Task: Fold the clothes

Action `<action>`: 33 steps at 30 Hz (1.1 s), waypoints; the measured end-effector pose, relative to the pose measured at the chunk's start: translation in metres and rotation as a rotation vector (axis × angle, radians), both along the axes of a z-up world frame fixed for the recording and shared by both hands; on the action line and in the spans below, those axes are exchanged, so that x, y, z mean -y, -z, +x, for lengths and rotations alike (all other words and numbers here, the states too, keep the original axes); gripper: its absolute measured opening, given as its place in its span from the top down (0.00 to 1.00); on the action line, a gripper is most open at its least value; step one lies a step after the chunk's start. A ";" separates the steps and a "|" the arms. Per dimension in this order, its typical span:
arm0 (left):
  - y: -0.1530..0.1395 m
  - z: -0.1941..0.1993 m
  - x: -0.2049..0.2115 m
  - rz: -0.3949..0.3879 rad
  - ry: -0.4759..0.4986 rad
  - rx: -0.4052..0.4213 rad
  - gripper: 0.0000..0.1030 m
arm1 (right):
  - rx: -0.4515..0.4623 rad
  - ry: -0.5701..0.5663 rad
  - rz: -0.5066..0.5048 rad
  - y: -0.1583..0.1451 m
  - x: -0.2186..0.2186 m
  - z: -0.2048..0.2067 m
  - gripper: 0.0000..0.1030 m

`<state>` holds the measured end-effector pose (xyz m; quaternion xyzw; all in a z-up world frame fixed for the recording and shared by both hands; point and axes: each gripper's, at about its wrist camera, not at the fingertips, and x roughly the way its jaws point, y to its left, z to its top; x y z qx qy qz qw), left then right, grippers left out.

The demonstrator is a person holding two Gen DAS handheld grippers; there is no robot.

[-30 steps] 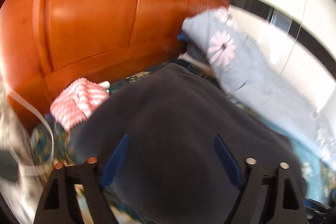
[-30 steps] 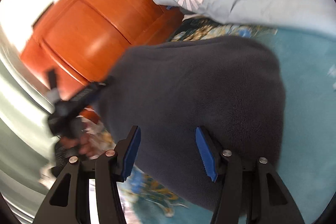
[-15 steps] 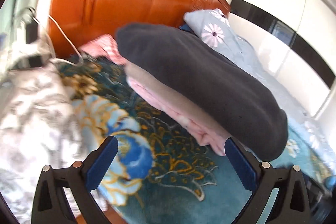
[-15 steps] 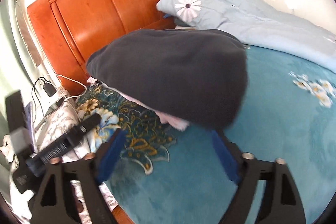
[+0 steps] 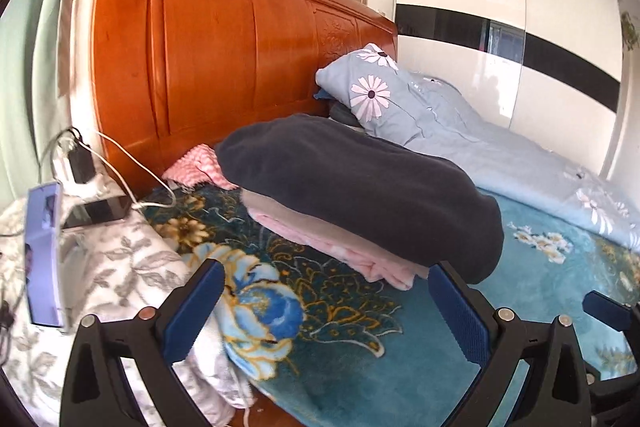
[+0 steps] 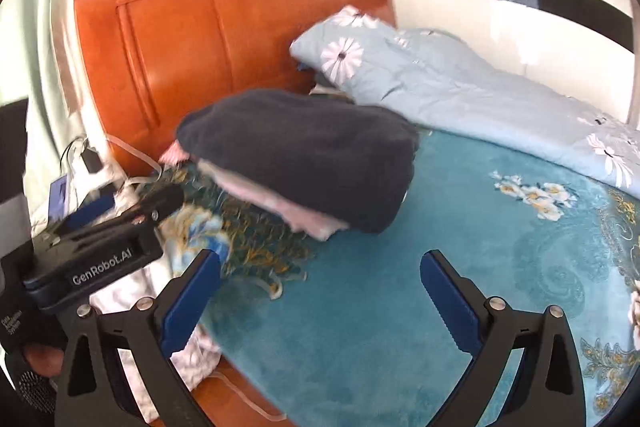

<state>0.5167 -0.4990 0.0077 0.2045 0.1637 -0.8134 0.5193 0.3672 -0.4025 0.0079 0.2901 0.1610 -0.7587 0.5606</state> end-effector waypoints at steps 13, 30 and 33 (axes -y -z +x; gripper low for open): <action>-0.021 0.000 -0.032 -0.014 0.018 0.145 0.00 | -0.010 0.016 -0.017 -0.030 -0.025 0.022 0.02; -0.022 -0.001 -0.035 0.053 0.045 0.190 0.00 | -0.043 0.038 -0.009 -0.038 -0.037 0.025 0.02; -0.023 -0.003 -0.035 0.052 0.048 0.197 0.00 | -0.037 0.057 -0.013 -0.038 -0.041 0.020 0.02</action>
